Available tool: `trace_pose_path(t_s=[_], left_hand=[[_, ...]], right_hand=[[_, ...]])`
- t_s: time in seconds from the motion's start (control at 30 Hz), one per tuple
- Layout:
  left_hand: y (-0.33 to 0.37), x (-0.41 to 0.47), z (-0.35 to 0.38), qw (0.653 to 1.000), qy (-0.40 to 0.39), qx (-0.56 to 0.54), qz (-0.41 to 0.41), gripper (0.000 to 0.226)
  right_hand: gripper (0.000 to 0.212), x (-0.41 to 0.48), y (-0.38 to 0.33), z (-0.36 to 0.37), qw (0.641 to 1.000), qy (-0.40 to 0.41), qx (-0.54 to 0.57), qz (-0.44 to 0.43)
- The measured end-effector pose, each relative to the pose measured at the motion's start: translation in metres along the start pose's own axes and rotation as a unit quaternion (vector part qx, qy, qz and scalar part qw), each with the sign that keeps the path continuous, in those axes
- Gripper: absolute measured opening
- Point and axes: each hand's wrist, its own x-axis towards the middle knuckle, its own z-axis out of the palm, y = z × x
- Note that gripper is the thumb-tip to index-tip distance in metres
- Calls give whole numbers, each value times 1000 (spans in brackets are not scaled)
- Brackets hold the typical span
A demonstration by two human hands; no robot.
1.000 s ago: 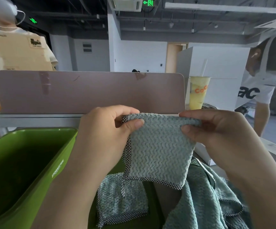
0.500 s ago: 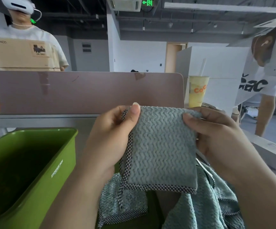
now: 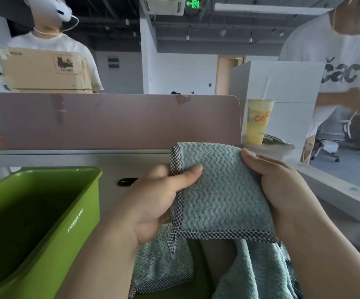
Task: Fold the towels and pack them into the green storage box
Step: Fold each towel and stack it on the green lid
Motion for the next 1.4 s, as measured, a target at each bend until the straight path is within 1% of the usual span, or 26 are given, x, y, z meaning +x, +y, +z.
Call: trace_pose_path(t_s=[0.07,0.13,0.2,0.27,0.33,0.37,0.43,0.47,0.5,0.6,0.63,0.7,0.73,0.77,0.83,0.87,0.9,0.93,1.03,1.1,1.17,1.3,1.4], left_hand=[[0,3,0,999,38,-12,4,44],[-3,5,-1,997,71,11,19,38],[-3,6,-5,995,93,28,21,33],[-2,5,-9,991,118,52,25,33],[-1,6,-13,980,156,125,17,42],[-2,7,-15,971,174,165,16,44],[-8,9,-19,956,191,223,14,46],[-13,10,-22,960,182,213,13,49],[-20,10,-26,972,168,167,3,51],[-35,2,-37,992,107,20,-58,42],[-39,-1,-42,993,95,-4,-71,40],[-50,-6,-51,993,100,-6,-70,52],[-57,-7,-55,992,111,20,-54,57],[-62,-9,-57,988,132,72,-25,59],[-73,-10,-58,961,186,201,47,57],[-77,-9,-58,943,202,252,73,53],[-81,-10,-58,932,213,283,80,48],[-87,-9,-59,928,217,293,78,44],[-109,-10,-64,940,205,274,-1,38],[-122,-12,-69,931,207,300,-29,36],[-126,-15,-72,915,220,338,-20,34],[-129,-16,-74,898,235,371,4,32],[-130,-17,-76,898,235,373,12,31]], right_hand=[[30,3,3,0,998,-24,22,55],[34,4,3,-1,991,-81,9,107],[36,4,3,-1,980,-140,-23,137],[40,5,4,-2,974,-165,-54,147],[45,7,8,-2,974,-160,-71,141],[43,8,11,-1,977,-152,-70,136],[27,11,18,3,981,-132,-64,126],[19,12,23,5,983,-120,-71,122],[16,14,27,7,984,-109,-82,118],[14,21,43,12,985,-80,-107,112],[13,22,48,13,985,-72,-112,112],[14,26,61,16,985,-61,-119,113],[14,27,68,18,984,-59,-122,112],[14,27,74,20,985,-61,-121,106],[11,26,84,25,990,-72,-97,76],[12,26,89,27,992,-79,-79,61],[15,26,95,28,992,-84,-73,57],[16,25,103,29,990,-87,-88,67],[10,25,130,27,964,-77,-209,144],[14,27,143,23,951,-66,-250,169],[16,31,148,20,950,-60,-261,162],[15,34,151,20,944,-60,-301,123],[13,35,153,19,936,-54,-334,100]])
